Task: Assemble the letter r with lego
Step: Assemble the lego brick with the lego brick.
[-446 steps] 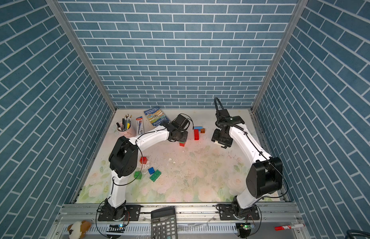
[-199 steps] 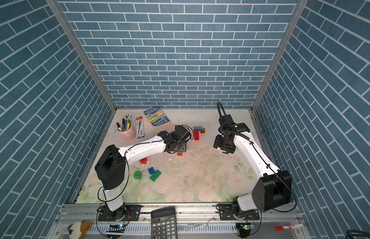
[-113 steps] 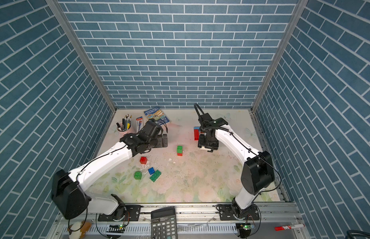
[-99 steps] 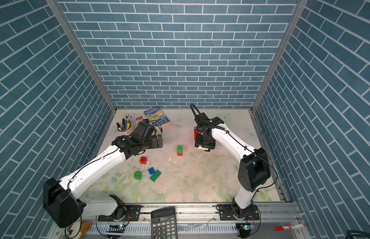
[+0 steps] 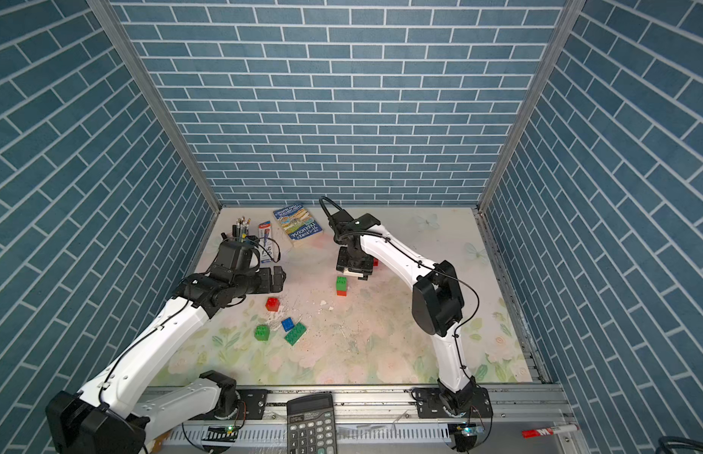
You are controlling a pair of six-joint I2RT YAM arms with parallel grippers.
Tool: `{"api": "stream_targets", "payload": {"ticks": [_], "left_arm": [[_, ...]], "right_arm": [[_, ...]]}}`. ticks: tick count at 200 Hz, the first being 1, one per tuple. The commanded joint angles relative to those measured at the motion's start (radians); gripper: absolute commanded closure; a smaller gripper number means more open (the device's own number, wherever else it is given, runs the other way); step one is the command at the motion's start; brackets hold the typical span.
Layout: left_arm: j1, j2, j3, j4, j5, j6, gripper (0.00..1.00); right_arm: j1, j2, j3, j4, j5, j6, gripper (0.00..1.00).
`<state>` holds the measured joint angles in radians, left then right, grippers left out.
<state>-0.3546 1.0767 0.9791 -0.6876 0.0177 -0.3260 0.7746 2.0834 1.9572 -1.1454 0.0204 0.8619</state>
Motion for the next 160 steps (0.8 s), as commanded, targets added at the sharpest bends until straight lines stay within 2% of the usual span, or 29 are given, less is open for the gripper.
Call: {"api": "stream_targets", "payload": {"ticks": [1,44,160], "left_arm": [[0.021,-0.024,-0.017,-0.029,0.055,0.057,0.00],[0.036,-0.043,-0.046,-0.005,0.107,0.062,0.00],[0.051,-0.058,-0.056,0.000,0.109,0.058,0.00]], "right_arm": [[0.021,0.041,0.067,-0.084,0.042,0.089,1.00],[0.048,0.094,0.141,-0.135,0.052,0.118,1.00],[0.052,0.079,0.039,-0.046,0.012,0.097,1.00]]}}
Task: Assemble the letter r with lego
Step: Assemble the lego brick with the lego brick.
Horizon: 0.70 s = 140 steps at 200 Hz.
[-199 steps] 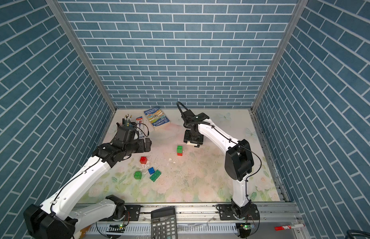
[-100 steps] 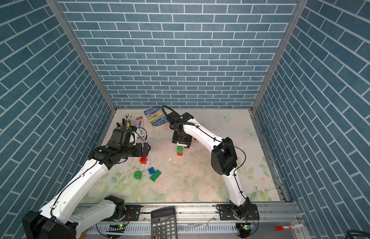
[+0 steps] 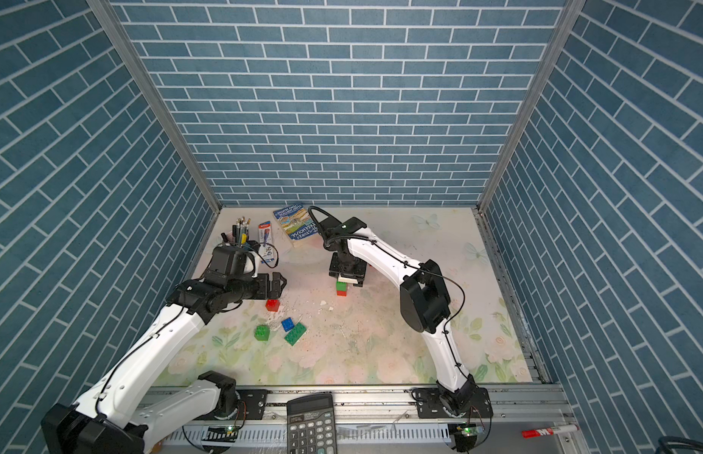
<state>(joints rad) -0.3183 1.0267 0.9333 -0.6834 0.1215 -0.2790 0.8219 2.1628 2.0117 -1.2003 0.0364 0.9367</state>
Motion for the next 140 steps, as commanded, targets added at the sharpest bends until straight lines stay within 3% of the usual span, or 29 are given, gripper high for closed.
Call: {"api": "stream_targets", "payload": {"ticks": [1,140], "left_arm": [[0.015,-0.007,-0.010,-0.003,0.006,0.011,0.01],[0.038,0.002,-0.001,0.008,0.027,0.003,0.01]], "right_arm": [[0.004,0.000,-0.016,0.009,-0.005,0.021,1.00],[0.003,-0.032,-0.037,0.027,-0.006,-0.029,1.00]]}}
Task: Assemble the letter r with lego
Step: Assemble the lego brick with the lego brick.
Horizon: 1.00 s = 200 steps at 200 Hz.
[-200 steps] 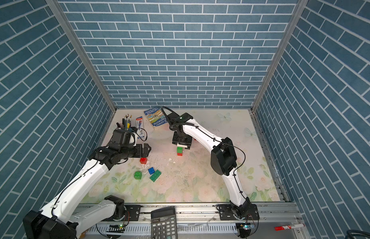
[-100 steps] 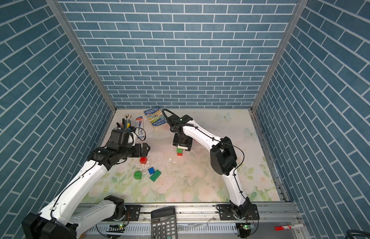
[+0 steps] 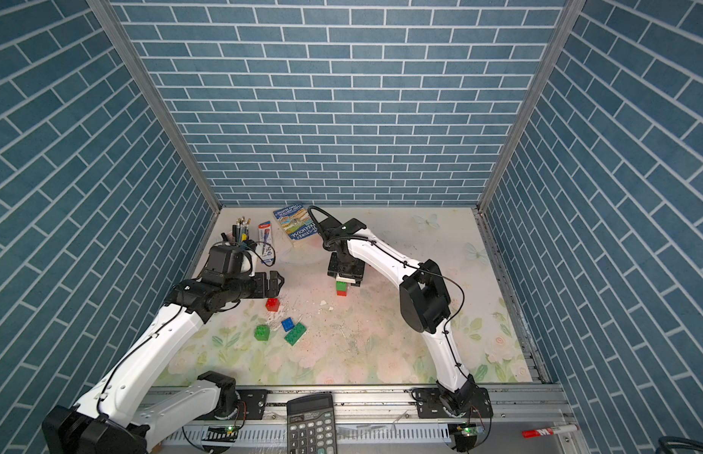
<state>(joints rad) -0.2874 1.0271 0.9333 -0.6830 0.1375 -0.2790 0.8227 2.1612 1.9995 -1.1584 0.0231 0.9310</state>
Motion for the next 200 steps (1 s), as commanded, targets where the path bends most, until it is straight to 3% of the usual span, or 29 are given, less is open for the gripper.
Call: {"api": "stream_targets", "payload": {"ticks": [1,200], "left_arm": [[0.007,0.003,-0.001,0.009,0.011,0.003,0.00],[0.008,0.008,0.001,0.018,-0.003,0.000,0.00]], "right_arm": [[0.002,-0.032,-0.025,-0.015,0.007,-0.023,1.00],[0.004,-0.005,-0.029,-0.017,-0.019,-0.063,1.00]]}}
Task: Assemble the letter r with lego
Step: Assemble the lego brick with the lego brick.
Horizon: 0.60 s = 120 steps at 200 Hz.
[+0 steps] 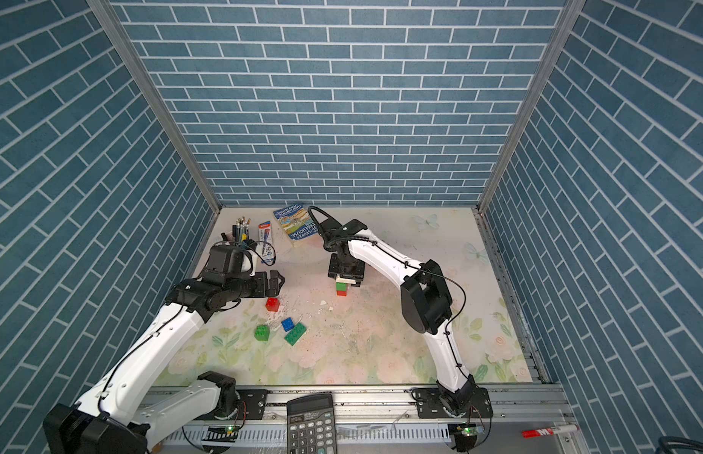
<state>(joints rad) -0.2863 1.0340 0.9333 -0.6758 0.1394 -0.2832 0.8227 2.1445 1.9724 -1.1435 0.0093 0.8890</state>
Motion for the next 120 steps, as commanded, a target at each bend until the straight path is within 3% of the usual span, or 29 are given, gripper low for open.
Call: {"api": "stream_targets", "payload": {"ticks": [1,120], "left_arm": [[0.006,0.001,0.001,0.011,-0.004,0.005,0.01],[0.007,-0.006,-0.009,0.012,-0.021,-0.002,0.00]], "right_arm": [[0.003,0.012,-0.002,-0.033,-0.004,-0.022,1.00],[0.010,0.032,-0.042,-0.029,-0.015,-0.059,1.00]]}}
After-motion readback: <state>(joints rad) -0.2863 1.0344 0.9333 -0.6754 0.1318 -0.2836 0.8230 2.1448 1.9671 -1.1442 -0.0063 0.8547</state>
